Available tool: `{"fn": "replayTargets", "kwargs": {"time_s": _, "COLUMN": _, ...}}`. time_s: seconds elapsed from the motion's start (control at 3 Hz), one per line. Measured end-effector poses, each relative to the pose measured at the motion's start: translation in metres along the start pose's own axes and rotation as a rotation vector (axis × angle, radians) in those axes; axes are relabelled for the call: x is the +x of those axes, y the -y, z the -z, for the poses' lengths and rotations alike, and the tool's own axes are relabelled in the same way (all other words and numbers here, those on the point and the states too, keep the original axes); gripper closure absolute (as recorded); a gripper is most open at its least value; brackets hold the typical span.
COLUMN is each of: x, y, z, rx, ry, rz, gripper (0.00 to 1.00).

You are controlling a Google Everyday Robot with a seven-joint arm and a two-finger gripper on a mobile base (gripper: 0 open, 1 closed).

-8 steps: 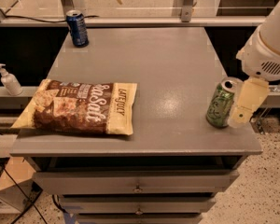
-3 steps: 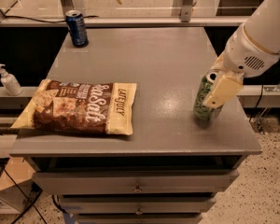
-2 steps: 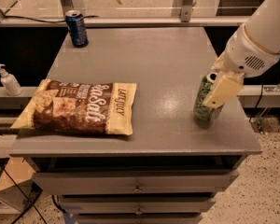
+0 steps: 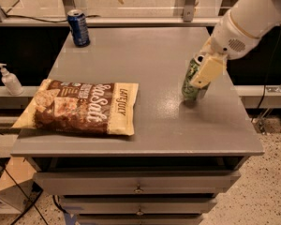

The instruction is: Move green can near pepsi can

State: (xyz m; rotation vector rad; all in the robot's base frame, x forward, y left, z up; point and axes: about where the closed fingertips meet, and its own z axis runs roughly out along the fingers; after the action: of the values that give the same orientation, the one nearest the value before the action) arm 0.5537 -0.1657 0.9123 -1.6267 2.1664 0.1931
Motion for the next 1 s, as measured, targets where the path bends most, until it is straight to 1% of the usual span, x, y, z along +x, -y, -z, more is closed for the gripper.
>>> {"fn": "replayTargets", "kwargs": {"time_s": 0.33, "x": -0.040, "y": 0.034, "z": -0.019, "rx": 0.002, "ry": 0.051, "rz": 0.050, "gripper": 1.00}}
{"fn": "replayTargets", "kwargs": {"time_s": 0.67, "x": -0.076, "y": 0.056, "z": -0.035, "rx": 0.008, "ry": 0.110, "rz": 0.067, "gripper": 1.00}}
{"fn": "replayTargets", "kwargs": {"time_s": 1.0, "x": -0.080, "y": 0.059, "z": -0.036, "rx": 0.011, "ry": 0.116, "rz": 0.070, "gripper": 1.00}}
